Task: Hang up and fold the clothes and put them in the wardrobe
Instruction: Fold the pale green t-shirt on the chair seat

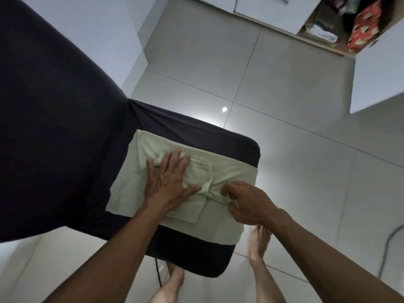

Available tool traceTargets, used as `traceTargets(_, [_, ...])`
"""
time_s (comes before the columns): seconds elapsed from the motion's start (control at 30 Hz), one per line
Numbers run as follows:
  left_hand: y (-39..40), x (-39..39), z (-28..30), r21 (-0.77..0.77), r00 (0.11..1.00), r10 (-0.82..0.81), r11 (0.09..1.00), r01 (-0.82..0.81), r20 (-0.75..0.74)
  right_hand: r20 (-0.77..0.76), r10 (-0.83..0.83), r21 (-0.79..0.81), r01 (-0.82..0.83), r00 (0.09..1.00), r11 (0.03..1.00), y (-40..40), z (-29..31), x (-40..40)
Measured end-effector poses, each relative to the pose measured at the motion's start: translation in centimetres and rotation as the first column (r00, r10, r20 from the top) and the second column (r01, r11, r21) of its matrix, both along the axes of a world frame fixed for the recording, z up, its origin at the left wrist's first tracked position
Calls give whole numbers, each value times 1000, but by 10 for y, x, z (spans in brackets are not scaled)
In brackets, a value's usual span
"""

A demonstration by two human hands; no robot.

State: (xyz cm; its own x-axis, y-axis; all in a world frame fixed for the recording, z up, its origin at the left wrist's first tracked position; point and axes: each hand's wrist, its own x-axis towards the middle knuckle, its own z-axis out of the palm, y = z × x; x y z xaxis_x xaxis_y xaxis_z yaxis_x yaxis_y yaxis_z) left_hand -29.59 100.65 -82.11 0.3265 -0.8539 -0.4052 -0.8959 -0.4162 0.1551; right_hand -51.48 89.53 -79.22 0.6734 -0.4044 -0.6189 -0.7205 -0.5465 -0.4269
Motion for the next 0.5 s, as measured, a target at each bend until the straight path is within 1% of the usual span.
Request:
traceTargets(0.03, [-1,1,0,20,1000,12,1000,-12,-9,-10,32,5,-32,999,999,-1,-2,-5])
traceTargets(0.1, [-6,-3,6,38,1000,18,999,-18,0,38,53,3,-53,998,999,-10,-6,-10])
traceTargets(0.13, [-7,-5,9,7,1000,29,1000,-29,10,71,62,-7,-62,996,998,-14,-9,-9])
traceTargets(0.2, [-9,-22,18,-147,992,116,983,-108,46,129,84,-12,-84,988,996,-26,-16,-9])
traceTargets(0.27, [-7,-48,23,-322,959,263,921,-219,101,132,50,26,-54,990,998,-34,-21,-12])
traceTargets(0.3, [-7,-68,24,-361,922,368,881,-305,121,120,40,60,-48,992,997,-41,-22,-16])
traceTargets(0.33, [-7,-89,25,-356,878,460,849,-391,132,112,40,89,-50,993,995,-48,-24,-19])
traceTargets(0.4, [-6,-135,27,-232,790,600,792,-564,126,113,42,97,-53,993,994,-61,-23,-26])
traceTargets(0.43, [-8,-157,26,-150,726,681,731,-665,100,124,49,80,-59,991,995,-68,-22,-29])
traceTargets(0.47, [-11,-174,25,-74,639,767,641,-764,53,141,39,64,-48,989,997,-74,-22,-31])
traceTargets(0.5, [-15,-191,22,-24,506,862,505,-863,-20,149,42,56,-51,988,997,-80,-22,-32])
